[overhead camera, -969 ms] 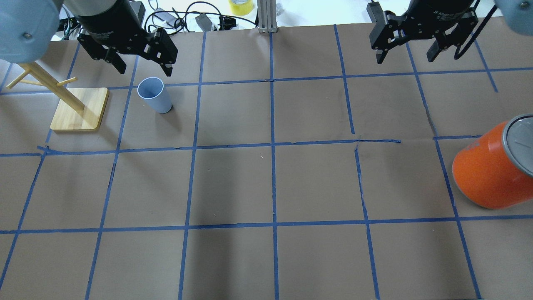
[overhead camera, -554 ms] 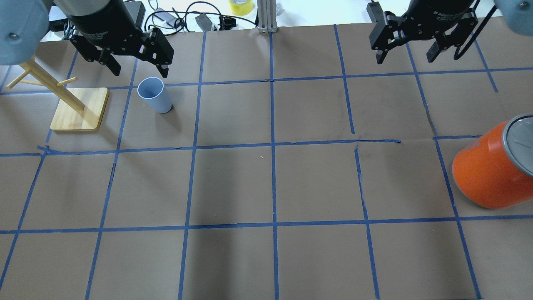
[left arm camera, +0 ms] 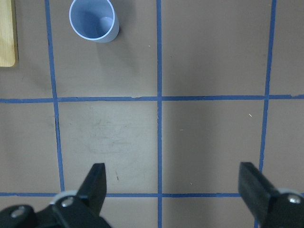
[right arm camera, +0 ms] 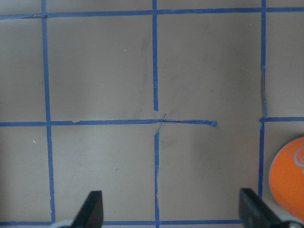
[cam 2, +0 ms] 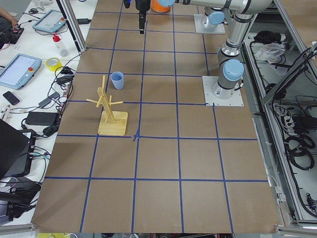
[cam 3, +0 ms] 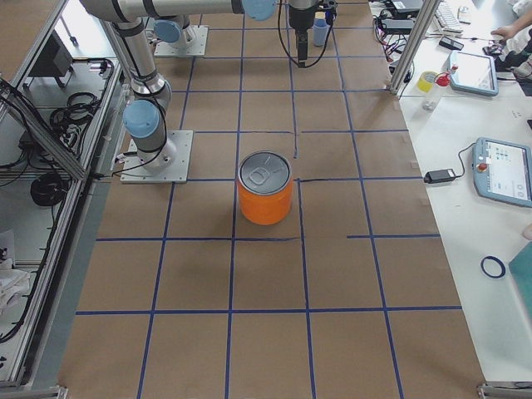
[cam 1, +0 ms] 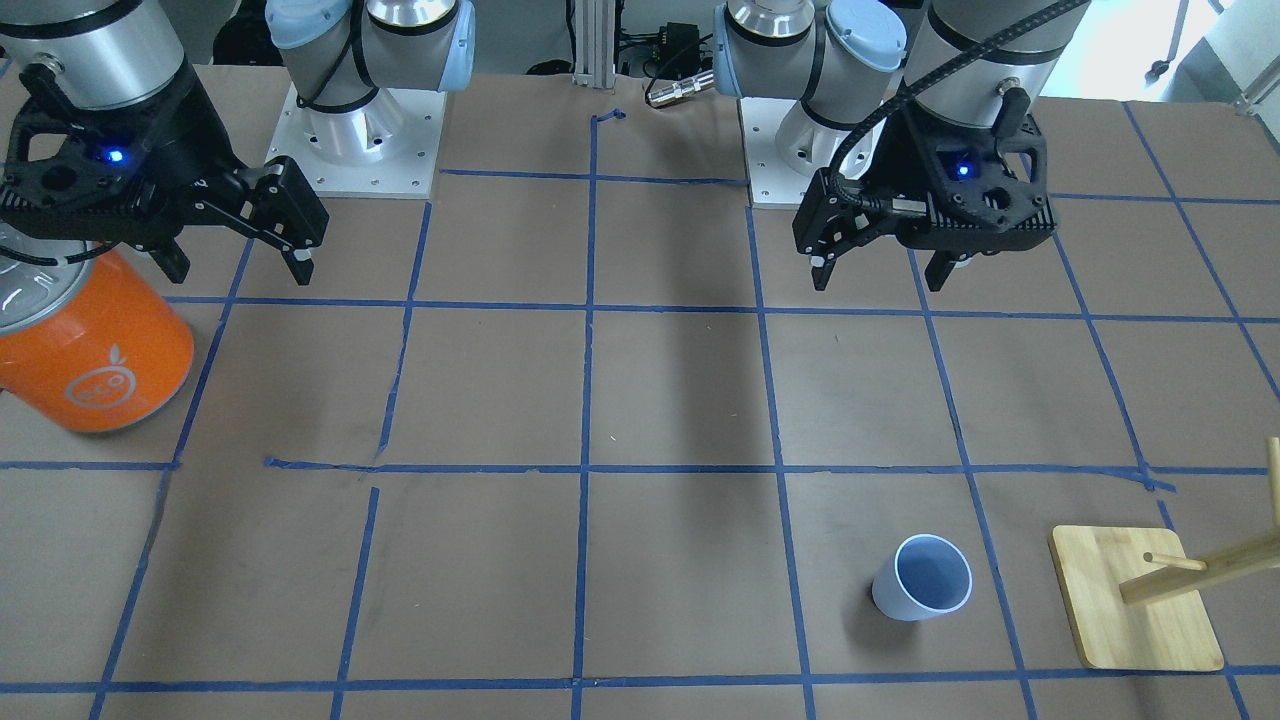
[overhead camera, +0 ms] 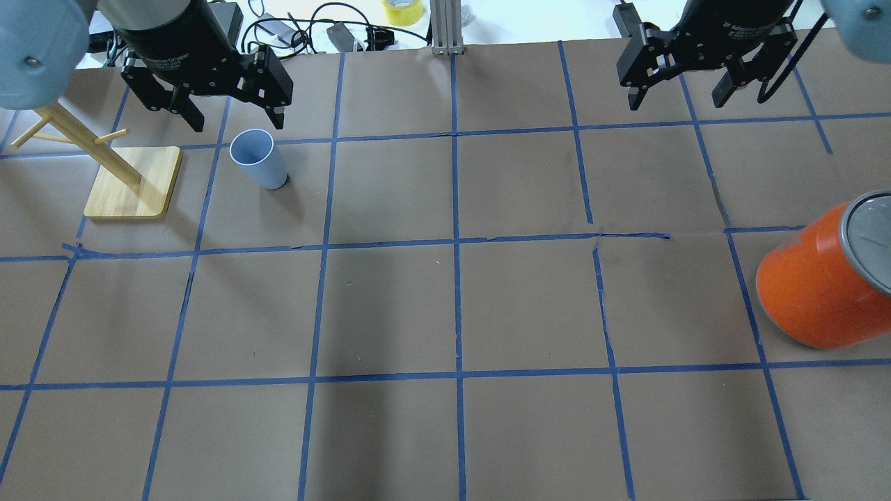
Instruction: Flip cup
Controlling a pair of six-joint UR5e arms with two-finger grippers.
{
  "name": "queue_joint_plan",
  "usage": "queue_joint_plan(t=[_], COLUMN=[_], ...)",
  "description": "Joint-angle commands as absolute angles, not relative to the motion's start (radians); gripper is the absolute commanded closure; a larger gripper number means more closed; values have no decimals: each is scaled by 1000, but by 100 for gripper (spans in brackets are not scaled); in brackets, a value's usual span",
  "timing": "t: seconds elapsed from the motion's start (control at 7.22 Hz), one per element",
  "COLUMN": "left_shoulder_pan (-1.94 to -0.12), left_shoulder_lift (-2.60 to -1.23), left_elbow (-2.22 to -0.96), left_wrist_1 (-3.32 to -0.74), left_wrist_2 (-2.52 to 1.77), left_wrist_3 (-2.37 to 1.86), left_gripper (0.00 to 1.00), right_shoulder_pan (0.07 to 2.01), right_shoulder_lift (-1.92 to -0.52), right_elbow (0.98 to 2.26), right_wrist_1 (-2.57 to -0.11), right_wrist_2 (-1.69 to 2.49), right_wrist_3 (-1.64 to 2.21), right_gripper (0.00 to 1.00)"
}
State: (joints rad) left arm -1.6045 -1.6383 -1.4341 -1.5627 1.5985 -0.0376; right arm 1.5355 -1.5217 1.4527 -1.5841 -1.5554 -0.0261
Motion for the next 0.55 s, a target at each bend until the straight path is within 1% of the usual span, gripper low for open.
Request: queue_joint_plan(t=[0.0, 0.42], left_shoulder_pan=[-1605, -1605], left_shoulder_lift=[-1635, -1634], left_elbow=[-1436, -1437], left_wrist_1=[-1563, -1566], left_wrist_2=[1595, 1600], left_wrist_3=[-49, -43], left_gripper=[0, 0], right_shoulder_pan=[1536, 1534], right_shoulder_lift=[-1522, -1522], right_elbow=[1454, 1454], right_wrist_1=[-1583, -1585], right_wrist_2=[-1555, -1557], right_wrist_3=[-26, -26], right_gripper=[0, 0])
